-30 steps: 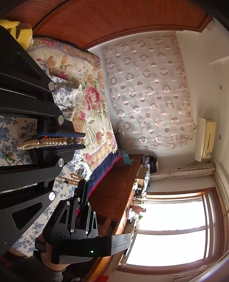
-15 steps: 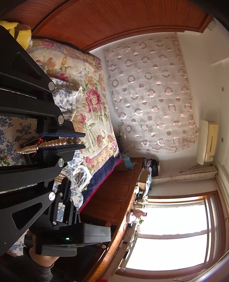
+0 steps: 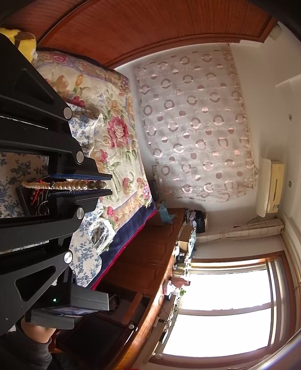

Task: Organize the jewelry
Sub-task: 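Move both tools back over the remaining jewelry beside the box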

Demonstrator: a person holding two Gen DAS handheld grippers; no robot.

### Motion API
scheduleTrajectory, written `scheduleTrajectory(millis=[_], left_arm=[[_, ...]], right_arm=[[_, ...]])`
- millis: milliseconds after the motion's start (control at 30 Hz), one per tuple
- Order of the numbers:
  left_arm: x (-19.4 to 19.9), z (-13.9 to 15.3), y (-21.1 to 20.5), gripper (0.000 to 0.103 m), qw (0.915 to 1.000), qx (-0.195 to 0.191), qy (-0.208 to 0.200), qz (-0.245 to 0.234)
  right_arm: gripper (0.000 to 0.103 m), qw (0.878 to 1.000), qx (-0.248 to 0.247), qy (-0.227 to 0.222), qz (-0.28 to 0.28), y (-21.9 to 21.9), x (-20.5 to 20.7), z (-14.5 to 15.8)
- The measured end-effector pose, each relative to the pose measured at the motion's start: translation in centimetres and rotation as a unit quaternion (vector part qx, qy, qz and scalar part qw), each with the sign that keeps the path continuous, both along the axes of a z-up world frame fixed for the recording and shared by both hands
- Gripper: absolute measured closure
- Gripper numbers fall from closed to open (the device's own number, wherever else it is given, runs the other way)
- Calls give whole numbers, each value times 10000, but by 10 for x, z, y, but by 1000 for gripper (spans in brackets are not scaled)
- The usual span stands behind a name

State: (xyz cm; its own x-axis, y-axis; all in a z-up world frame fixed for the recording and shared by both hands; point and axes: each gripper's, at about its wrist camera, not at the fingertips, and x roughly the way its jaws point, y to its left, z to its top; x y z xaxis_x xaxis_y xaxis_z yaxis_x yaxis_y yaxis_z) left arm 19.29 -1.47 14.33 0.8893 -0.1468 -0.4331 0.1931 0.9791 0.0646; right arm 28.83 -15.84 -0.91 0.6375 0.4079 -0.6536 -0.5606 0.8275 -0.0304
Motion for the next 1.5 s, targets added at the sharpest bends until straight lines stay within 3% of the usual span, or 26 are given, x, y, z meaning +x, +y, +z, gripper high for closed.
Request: scheduleTrajectory(millis=[133,433,567,733,967,1500], left_arm=[[8,-6,-3,96,9999,-77,123,-11],[20,-29,-8,96,9992,-150,359,-116],[17,-36,-7,83,9990,-148,414,-110],[9,-53,-6,82,9986,-40,516,-122],[-12,-100,-5,82,9964,207,795,-191],[-39,-199,9,82,9815,84,1870,-401]], right_arm=[[86,10000,19,-28,9,-5,0,4],[85,10000,-1,-82,38,-15,-13,-1],[85,10000,58,-50,54,-20,-17,-4],[84,9999,140,32,96,-26,-28,-11],[77,9993,32,314,217,-25,-46,-42],[77,9937,-440,930,448,-13,-66,-105]])
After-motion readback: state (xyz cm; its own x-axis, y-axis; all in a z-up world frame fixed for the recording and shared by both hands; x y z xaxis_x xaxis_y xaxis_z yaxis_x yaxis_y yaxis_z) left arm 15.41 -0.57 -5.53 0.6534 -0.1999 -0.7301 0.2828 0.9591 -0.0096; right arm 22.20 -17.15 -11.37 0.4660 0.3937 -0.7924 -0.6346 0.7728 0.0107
